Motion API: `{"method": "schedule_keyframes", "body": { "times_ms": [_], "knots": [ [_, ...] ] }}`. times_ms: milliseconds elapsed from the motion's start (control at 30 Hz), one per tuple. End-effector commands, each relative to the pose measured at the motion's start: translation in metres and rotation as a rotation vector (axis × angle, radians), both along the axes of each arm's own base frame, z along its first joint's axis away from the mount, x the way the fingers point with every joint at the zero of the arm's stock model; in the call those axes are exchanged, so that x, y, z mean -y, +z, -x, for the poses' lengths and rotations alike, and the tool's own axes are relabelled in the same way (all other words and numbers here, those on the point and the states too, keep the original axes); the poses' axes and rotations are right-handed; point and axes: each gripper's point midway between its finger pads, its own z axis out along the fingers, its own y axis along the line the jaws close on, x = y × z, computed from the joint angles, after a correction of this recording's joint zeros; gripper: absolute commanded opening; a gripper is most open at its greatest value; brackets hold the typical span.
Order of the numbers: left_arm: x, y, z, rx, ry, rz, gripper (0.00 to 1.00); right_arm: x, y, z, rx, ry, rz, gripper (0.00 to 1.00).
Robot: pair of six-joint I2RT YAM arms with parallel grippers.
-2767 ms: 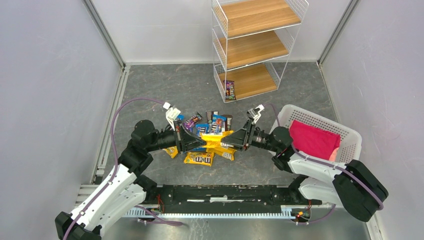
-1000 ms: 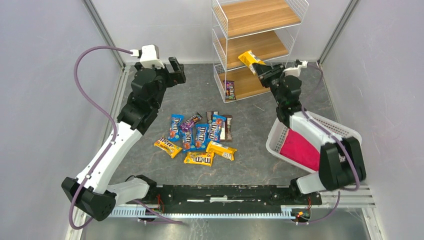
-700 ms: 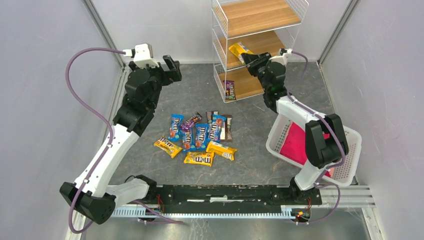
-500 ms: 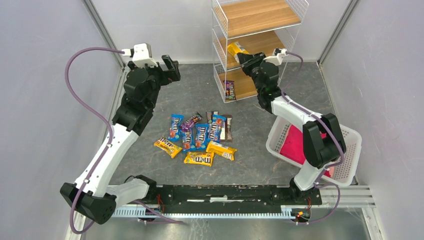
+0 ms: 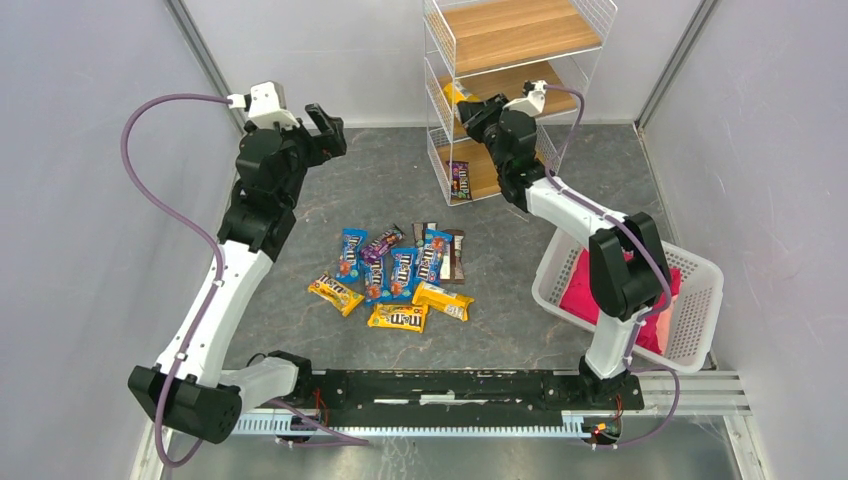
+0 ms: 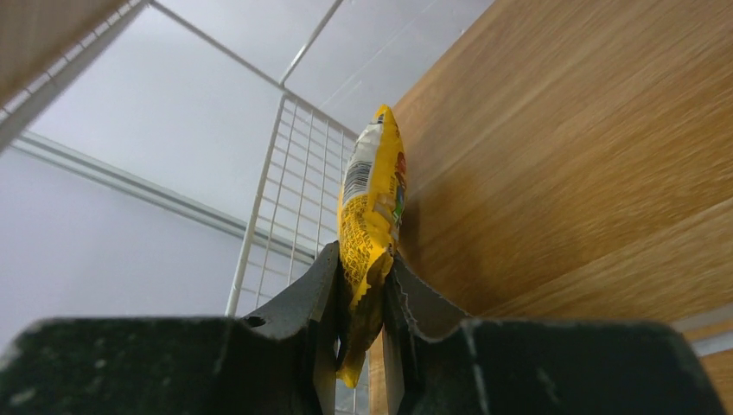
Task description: Place and organize the candy bags onto the shelf
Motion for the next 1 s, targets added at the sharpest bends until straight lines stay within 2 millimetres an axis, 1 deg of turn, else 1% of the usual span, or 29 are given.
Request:
{"method": "schedule_keyframes", "body": {
  "times_ms": [0,167,367,500,567,633,767,967],
  "knots": [
    [0.009,0.017,-0.001,0.032,-0.038,0.065,0.93,-0.013,0.005,0.001,0.030,0.023,0.031,0.19],
    [0.007,0.014,-0.004,0.027,-0.031,0.064,0.93,-0.026,0.001,0.005,0.027,0.061,0.056,0.20],
    [0.007,0.013,-0.005,0.022,-0.035,0.066,0.93,-0.020,-0.003,0.007,0.007,0.027,0.124,0.23],
    [0.005,0.012,-0.006,0.019,-0.032,0.069,0.93,-0.017,-0.005,0.012,-0.008,0.025,0.174,0.34],
    [0.004,0.011,-0.007,0.018,-0.029,0.070,0.93,-0.013,-0.002,0.016,-0.005,0.022,0.188,0.38],
    [0.003,0.009,-0.009,0.011,-0.029,0.073,0.93,-0.009,-0.002,0.020,-0.005,0.017,0.201,0.41],
    [0.003,0.006,-0.012,0.002,-0.030,0.077,0.93,-0.003,0.002,0.025,-0.004,0.006,0.233,0.52],
    [0.004,0.003,-0.014,-0.005,-0.037,0.079,0.93,0.000,0.005,0.031,-0.008,0.011,0.251,0.60]
  ]
}}
